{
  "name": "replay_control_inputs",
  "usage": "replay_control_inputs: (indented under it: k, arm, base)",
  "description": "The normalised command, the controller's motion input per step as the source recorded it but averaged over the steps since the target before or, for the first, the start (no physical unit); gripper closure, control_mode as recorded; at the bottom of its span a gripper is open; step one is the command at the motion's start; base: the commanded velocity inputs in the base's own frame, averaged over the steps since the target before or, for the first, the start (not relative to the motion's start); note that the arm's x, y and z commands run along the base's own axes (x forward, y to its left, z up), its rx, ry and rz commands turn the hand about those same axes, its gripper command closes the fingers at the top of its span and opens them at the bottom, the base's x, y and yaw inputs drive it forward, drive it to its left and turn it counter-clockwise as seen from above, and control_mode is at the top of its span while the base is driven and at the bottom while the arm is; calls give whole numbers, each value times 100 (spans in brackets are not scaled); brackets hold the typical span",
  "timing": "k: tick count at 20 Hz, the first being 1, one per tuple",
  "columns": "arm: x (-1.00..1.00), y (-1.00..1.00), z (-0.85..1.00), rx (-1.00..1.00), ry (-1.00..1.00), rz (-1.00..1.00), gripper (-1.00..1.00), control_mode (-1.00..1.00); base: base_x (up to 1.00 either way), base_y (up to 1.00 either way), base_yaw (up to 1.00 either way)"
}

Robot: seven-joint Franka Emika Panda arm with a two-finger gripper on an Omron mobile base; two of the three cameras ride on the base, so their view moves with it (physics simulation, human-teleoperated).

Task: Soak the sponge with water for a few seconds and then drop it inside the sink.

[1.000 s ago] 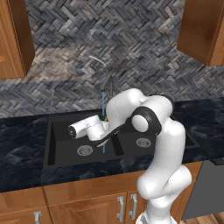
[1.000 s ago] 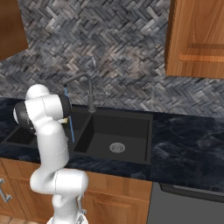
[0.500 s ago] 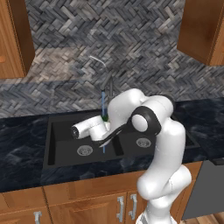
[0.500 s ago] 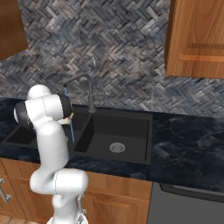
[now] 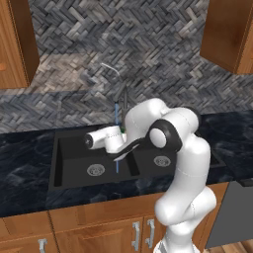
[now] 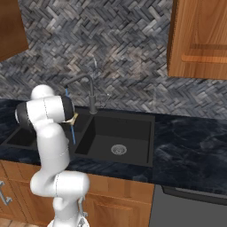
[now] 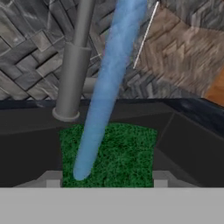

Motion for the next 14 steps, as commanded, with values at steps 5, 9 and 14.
replay_control_inputs:
  k: [5, 9, 14]
  arm:
    - [22, 0, 0, 0, 1, 2, 100, -100]
    - [3, 11, 0, 0, 0, 0, 100, -100]
    - [0, 22, 0, 0, 0, 1, 100, -100]
  base:
    - [0, 0, 0]
    - [0, 0, 0]
    - [0, 0, 0]
